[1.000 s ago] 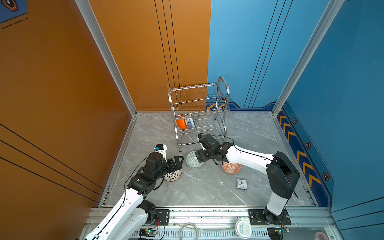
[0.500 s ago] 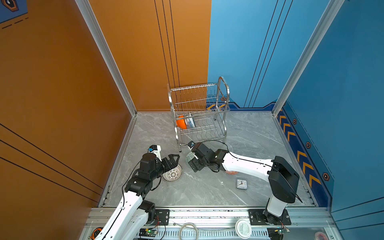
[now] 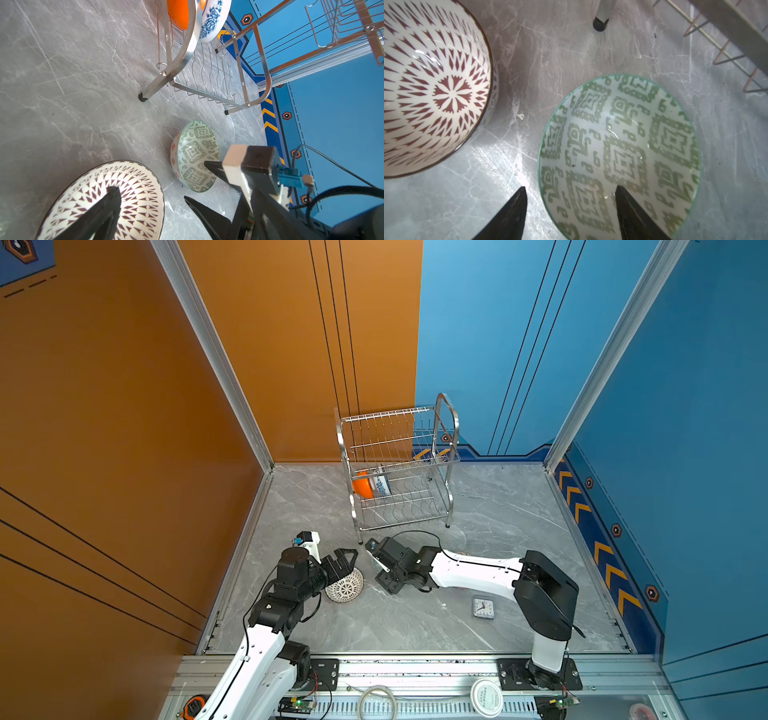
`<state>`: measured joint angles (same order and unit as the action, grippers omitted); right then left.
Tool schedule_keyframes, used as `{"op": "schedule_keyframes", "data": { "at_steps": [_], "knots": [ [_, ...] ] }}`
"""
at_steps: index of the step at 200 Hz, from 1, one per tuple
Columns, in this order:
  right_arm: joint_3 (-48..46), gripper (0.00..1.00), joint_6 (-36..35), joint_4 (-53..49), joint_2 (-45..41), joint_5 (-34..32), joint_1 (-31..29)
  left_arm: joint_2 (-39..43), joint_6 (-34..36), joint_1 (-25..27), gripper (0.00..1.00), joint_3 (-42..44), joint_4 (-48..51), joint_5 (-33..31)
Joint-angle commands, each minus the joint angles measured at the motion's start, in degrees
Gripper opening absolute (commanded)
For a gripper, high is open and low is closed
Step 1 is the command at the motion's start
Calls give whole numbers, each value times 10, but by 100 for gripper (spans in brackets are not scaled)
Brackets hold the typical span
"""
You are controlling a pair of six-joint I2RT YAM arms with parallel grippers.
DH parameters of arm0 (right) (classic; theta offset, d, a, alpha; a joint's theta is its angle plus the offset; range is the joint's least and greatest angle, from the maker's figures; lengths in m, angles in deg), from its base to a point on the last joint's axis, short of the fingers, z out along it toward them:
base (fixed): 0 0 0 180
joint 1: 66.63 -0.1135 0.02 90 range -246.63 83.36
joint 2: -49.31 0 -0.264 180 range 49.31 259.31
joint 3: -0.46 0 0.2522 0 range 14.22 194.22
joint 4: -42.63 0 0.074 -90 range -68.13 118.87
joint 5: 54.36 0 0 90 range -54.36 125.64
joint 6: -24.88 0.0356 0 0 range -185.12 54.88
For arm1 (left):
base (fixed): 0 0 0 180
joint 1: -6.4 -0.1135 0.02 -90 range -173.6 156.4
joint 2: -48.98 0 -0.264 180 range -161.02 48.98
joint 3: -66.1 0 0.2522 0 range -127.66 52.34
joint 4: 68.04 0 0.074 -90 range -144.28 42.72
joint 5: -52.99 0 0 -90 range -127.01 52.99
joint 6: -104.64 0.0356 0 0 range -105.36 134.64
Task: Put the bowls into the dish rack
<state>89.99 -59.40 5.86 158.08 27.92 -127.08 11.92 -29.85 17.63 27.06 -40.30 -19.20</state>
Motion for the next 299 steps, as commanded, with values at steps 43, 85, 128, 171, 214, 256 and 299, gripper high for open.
{"op": "schedule_keyframes", "data": {
  "at_steps": [43,85,128,171,214,256,299],
  "knots": [
    [38,56,-13,-19,30,9,-3,6,1,-9,98,11,-6,17],
    [49,48,-12,-19,46,17,-2,8,2,-14,98,11,-4,19],
    [47,43,-10,-21,55,19,-2,13,3,-18,98,12,-1,22],
    [48,35,-9,-23,60,14,0,16,0,-20,98,13,0,23],
    [50,30,-9,-27,72,14,2,16,1,-21,98,12,0,23],
    [51,23,-8,-29,69,12,2,16,1,-23,98,13,0,24],
    [50,15,-7,-30,52,11,2,16,1,-23,98,15,0,23]
  ]
}}
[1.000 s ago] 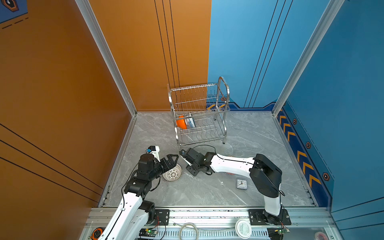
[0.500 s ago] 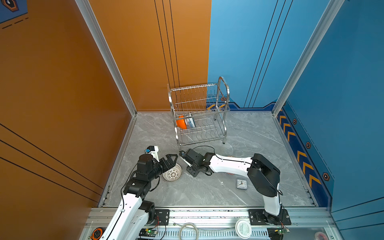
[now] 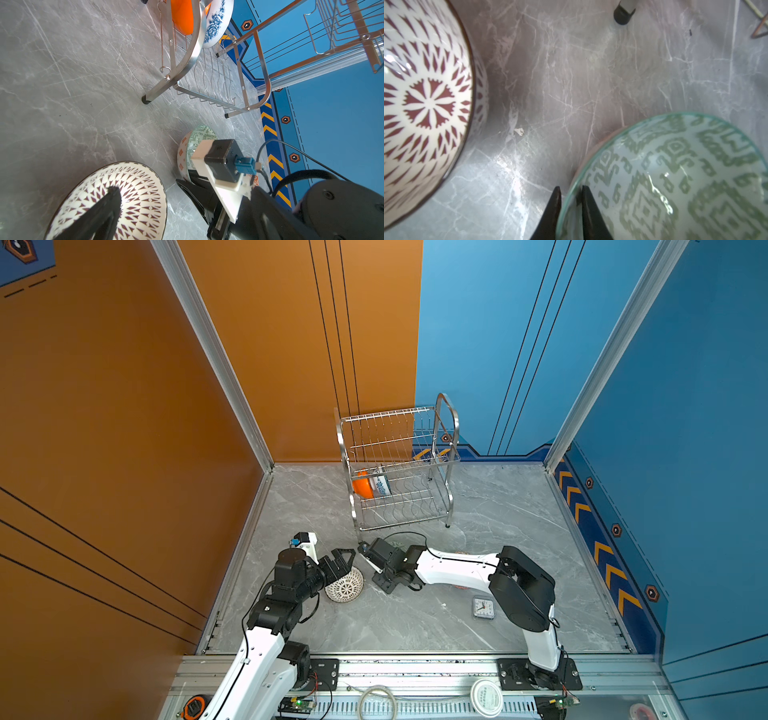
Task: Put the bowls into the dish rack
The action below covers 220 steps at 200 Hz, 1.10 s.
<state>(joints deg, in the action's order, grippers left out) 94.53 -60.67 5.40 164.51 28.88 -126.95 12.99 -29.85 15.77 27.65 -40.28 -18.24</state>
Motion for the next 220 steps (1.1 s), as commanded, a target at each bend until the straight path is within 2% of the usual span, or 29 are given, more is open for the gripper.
{"op": "schedule_keyframes", "data": {
  "at_steps": [1,56,95,123,168,220],
  "knots": [
    [5,14,5,-26,-12,2,0,5,1,-4,98,9,0,14],
    [-2,0,11,-25,-34,12,13,10,-1,-5,98,10,-1,14],
    [-27,0,29,5,-90,67,40,10,-2,-6,98,8,-1,14],
    [-41,0,41,35,-139,127,67,5,-2,-6,98,3,-5,14],
    [-76,0,102,158,-205,285,132,-3,-3,-6,98,-5,-13,14],
    [-100,0,196,340,-193,397,194,-33,-3,-3,98,-20,-27,17]
  ]
}}
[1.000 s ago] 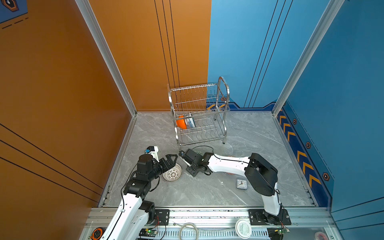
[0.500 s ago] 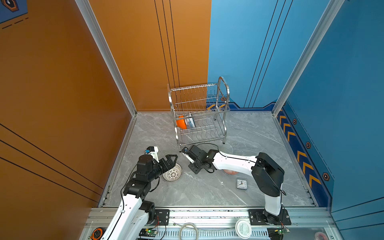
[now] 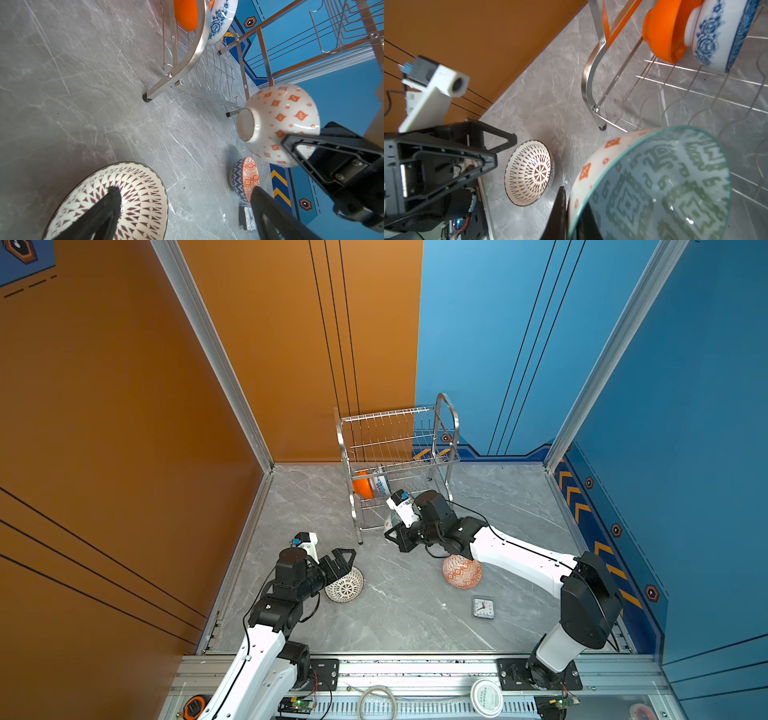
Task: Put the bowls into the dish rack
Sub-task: 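Carry the green bowl with the right gripper into the rack's lower tier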
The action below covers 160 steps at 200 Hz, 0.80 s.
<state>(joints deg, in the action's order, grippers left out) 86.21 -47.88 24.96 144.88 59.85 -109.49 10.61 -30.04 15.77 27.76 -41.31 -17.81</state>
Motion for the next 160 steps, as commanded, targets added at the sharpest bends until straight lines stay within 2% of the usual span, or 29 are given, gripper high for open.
{"op": "schedule_keyframes", "data": {
  "at_steps": [1,32,160],
  "knots": [
    [-17,0,70,150,4,89,20,-10,-1,-3,98,-22,-16,13],
    [-17,0,133,261,39,127,52,-35,4,-2,98,-34,-45,13],
    [36,0,284,471,184,180,90,-141,29,-3,98,-83,-84,20]
  ]
}}
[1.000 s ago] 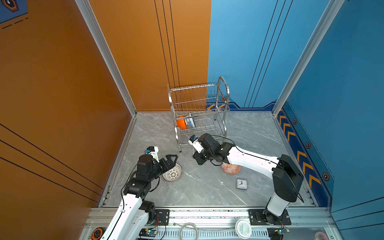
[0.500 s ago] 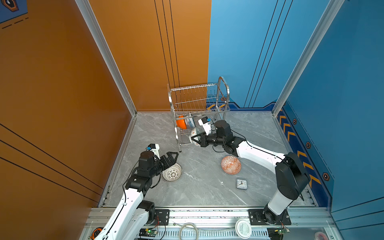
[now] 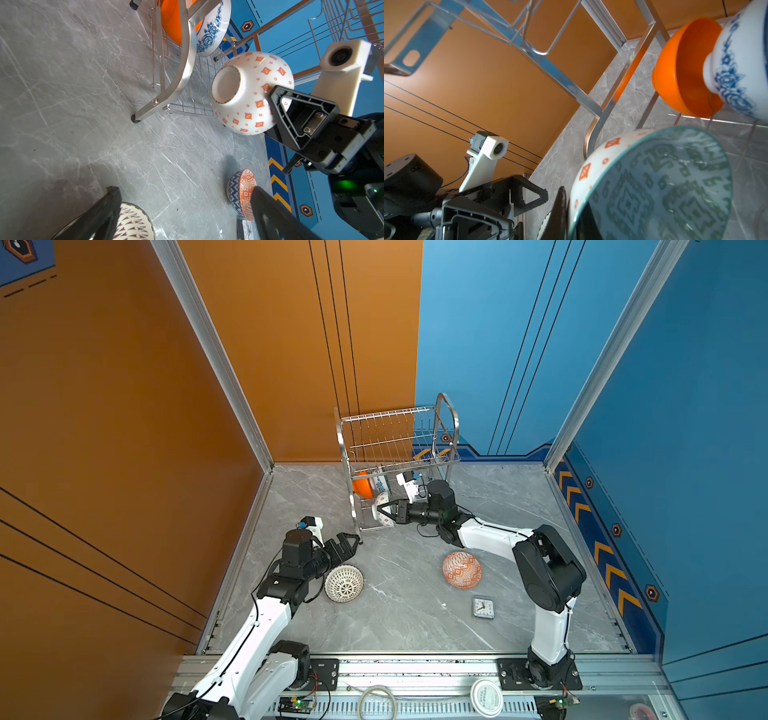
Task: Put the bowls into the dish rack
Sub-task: 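Carry the green bowl with the right gripper into the rack's lower tier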
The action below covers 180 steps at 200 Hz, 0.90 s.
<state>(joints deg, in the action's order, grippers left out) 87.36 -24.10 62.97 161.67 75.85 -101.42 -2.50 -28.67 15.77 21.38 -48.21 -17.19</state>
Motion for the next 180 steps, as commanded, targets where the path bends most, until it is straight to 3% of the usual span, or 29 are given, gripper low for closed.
{"op": "schedule_keyframes", "data": {
  "at_steps": [1,180],
  "knots": [
    [25,0,47,92,17,20,9,-10,15,-4,98,-19,-16,14],
    [87,0,171,227,142,47,19,-35,12,7,98,-34,-15,4]
  ]
}}
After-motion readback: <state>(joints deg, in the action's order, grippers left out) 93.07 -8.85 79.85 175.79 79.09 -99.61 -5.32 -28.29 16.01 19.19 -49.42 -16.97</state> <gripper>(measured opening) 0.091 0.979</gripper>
